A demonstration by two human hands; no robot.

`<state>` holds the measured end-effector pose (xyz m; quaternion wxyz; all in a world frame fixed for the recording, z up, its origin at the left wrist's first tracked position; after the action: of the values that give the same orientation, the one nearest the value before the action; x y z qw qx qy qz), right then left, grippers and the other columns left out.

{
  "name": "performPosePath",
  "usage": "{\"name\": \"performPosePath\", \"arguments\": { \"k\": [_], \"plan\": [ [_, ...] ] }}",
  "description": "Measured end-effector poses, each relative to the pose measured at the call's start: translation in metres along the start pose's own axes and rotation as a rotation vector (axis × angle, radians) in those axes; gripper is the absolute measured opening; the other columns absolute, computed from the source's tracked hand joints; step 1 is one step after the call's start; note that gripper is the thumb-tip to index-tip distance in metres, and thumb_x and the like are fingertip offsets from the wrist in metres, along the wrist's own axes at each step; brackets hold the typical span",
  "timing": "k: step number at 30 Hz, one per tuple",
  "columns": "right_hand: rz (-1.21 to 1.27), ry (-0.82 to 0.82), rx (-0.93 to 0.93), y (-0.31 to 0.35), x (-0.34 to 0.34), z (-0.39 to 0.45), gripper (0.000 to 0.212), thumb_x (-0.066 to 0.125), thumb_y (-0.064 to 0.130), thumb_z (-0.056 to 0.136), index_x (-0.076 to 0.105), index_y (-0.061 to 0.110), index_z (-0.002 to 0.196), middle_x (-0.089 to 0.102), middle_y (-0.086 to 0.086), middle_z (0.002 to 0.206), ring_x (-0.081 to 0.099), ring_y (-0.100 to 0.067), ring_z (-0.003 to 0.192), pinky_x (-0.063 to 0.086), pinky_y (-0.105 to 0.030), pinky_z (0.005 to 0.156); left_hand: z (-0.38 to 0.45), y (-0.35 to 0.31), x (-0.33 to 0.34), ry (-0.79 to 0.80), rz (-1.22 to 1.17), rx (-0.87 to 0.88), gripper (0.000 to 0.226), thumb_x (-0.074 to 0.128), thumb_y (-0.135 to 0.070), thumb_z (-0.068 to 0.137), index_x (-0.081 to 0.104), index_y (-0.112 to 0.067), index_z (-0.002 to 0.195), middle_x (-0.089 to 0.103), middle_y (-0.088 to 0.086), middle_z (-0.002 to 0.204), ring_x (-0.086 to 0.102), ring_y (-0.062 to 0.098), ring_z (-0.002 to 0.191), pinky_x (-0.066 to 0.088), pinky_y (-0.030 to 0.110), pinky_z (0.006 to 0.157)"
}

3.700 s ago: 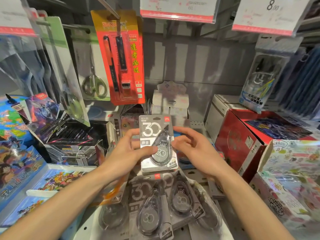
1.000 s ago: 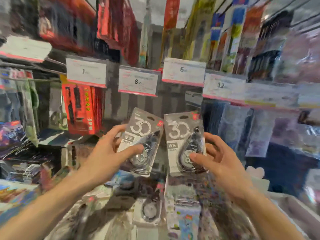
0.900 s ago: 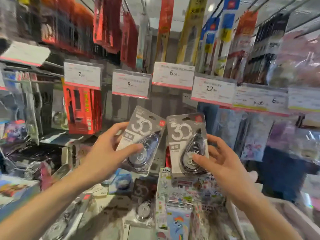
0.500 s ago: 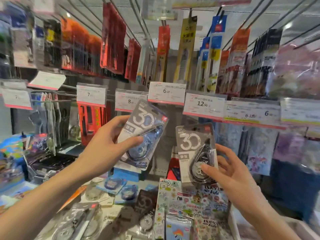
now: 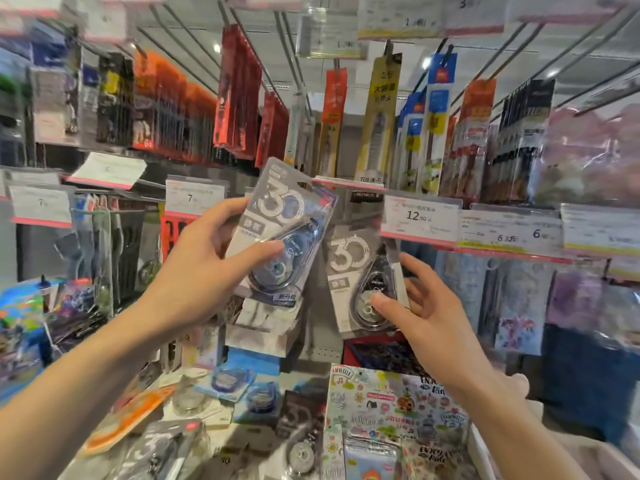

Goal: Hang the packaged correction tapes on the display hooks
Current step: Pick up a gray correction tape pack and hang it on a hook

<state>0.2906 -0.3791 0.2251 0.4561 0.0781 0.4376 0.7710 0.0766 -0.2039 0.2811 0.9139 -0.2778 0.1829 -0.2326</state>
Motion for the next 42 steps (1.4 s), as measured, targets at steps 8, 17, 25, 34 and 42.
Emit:
{"name": "performPosePath", "arguments": {
  "k": [8, 17, 25, 34, 42],
  "plan": [
    [-0.01, -0.084, -0.006, 0.0, 0.01, 0.013, 0.09, 0.077, 0.056, 0.079, 0.031, 0.041, 0.155, 0.055, 0.029, 0.125, 0.06, 0.024, 0.1, 0.05, -0.003, 0.07, 0.003, 0.006, -0.003, 0.018, -0.049, -0.001, 0.05, 0.076, -0.039, 0.076, 0.058, -0.043, 0.122, 0.077, -0.024, 0.111, 0.074, -0.001, 0.102, 0.053, 0.009, 0.081],
    [-0.043, -0.167, 0.0, -0.009, 0.016, 0.013, 0.073, 0.074, 0.053, 0.086, 0.035, 0.049, 0.149, 0.062, 0.02, 0.128, 0.069, 0.002, 0.104, 0.056, -0.017, 0.074, 0.002, 0.017, -0.006, 0.011, -0.027, -0.043, 0.049, 0.075, -0.043, 0.075, 0.058, -0.044, 0.12, 0.077, -0.021, 0.113, 0.074, 0.001, 0.101, 0.057, 0.019, 0.084],
    [-0.326, -0.209, 0.065, -0.033, 0.032, 0.05, 0.055, 0.062, 0.045, 0.097, 0.042, 0.037, 0.147, 0.061, 0.004, 0.099, 0.057, -0.014, 0.079, 0.046, -0.028, 0.073, 0.002, 0.039, -0.01, -0.018, -0.008, -0.137, 0.045, 0.081, -0.039, 0.079, 0.06, -0.035, 0.118, 0.079, -0.019, 0.108, 0.075, 0.003, 0.098, 0.056, 0.035, 0.092],
    [-0.655, -0.102, 0.238, -0.056, 0.037, 0.087, 0.054, 0.055, 0.054, 0.098, 0.047, 0.025, 0.143, 0.064, -0.007, 0.133, 0.064, -0.033, 0.116, 0.051, -0.039, 0.094, 0.003, 0.052, -0.004, -0.017, 0.025, -0.167, 0.054, 0.083, -0.053, 0.067, 0.062, -0.039, 0.114, 0.079, -0.019, 0.108, 0.075, 0.003, 0.101, 0.055, 0.045, 0.099],
    [-0.379, 0.01, 0.019, -0.017, 0.035, 0.043, 0.015, 0.064, 0.042, 0.096, 0.071, 0.038, 0.11, 0.074, 0.018, 0.092, 0.068, 0.003, 0.087, 0.051, -0.01, 0.071, -0.005, 0.065, 0.011, 0.004, -0.04, -0.198, 0.04, 0.086, -0.033, 0.081, 0.067, -0.032, 0.117, 0.081, -0.016, 0.106, 0.076, 0.003, 0.101, 0.056, 0.037, 0.096]
  ]
}}
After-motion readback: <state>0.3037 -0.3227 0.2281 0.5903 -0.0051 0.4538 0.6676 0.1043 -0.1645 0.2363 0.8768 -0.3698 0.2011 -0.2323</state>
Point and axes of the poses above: each hand's wrist, its own z-axis towards the middle knuckle, its own x-axis out of the palm, y = z × x, the point moved 8 cm from there along z, towards the middle knuckle
